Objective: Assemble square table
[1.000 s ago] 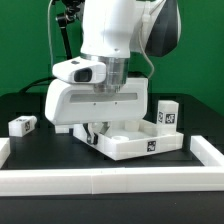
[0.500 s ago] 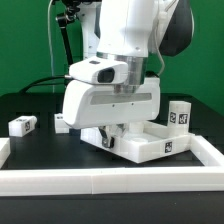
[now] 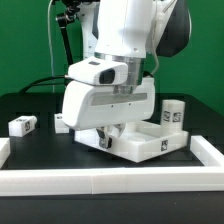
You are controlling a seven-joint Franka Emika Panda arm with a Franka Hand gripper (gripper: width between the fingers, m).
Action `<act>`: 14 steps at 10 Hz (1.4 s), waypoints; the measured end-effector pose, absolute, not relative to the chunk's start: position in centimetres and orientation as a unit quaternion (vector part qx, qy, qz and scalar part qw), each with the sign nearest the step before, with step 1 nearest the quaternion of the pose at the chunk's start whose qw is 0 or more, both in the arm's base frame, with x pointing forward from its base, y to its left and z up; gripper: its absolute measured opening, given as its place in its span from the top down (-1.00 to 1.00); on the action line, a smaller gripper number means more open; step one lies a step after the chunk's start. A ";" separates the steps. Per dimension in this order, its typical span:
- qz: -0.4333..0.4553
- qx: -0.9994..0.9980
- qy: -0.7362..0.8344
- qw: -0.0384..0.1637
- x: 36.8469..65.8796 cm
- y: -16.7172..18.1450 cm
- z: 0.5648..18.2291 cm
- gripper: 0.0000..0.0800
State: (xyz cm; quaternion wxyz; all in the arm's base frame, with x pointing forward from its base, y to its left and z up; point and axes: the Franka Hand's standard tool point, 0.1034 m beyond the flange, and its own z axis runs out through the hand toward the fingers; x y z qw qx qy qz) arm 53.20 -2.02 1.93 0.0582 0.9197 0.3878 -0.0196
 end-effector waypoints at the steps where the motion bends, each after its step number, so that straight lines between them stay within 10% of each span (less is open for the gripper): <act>1: -0.022 0.911 0.407 0.060 53.2 -2.2 1.9 0.85; 14: -0.049 0.818 0.568 0.072 55.7 0.1 1.8 0.85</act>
Offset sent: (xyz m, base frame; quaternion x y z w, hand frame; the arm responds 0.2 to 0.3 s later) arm 0.0000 0.0000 0.0000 0.0000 0.0000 -0.1938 0.9810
